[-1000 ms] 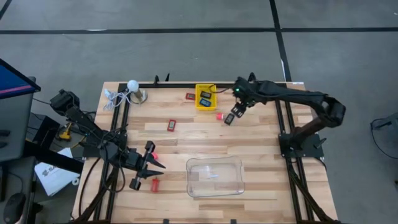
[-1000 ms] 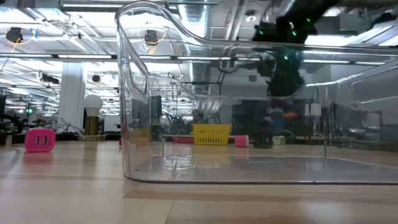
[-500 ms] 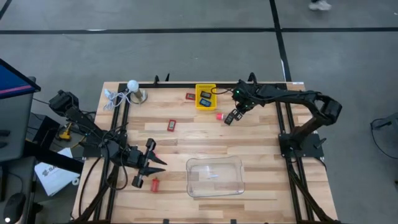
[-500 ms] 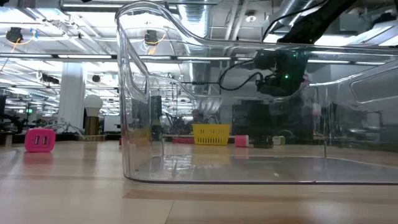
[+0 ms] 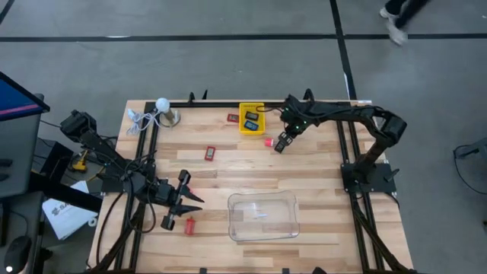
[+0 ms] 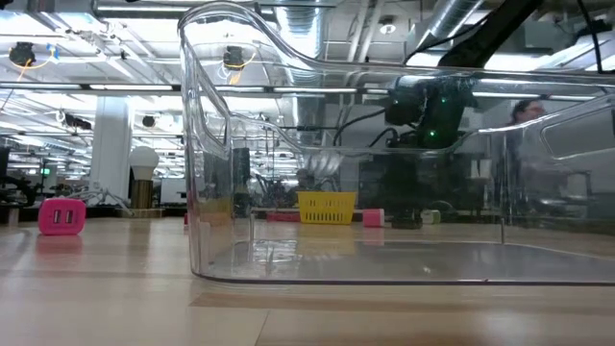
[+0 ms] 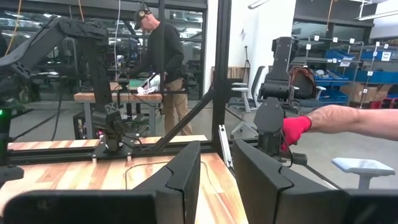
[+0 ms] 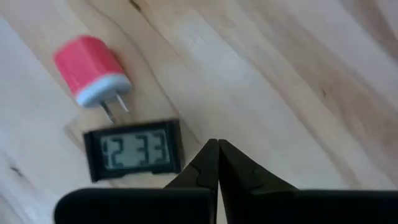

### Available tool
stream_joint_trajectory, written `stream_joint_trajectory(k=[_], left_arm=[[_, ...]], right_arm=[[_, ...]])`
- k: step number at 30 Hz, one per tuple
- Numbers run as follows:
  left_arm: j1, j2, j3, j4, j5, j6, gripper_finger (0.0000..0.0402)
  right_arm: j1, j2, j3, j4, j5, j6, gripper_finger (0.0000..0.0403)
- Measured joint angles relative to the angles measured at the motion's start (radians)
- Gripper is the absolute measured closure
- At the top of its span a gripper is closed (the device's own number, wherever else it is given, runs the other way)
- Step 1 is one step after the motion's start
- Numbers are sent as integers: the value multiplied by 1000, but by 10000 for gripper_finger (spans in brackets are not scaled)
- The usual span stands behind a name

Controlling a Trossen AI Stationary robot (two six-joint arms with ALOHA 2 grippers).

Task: Pick & Place Office items
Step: Put the black digital clock into the yellow bin

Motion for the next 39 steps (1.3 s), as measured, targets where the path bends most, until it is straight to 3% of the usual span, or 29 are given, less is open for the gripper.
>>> stream_joint_trajectory(k=[14, 27, 37, 39], left_arm=[[0, 0, 0, 1, 0, -2, 311], [0, 0, 0, 5, 0, 0, 311], [0, 0, 0, -4, 0, -18, 311], [0, 0, 0, -4, 0, -19, 311]], right_arm=[[-49, 29, 29, -8, -171, -26, 403], [-28, 173, 51, -3, -181, -52, 403], [133, 67, 19, -188, -172, 48, 403], [176, 38, 21, -233, -118, 61, 403]])
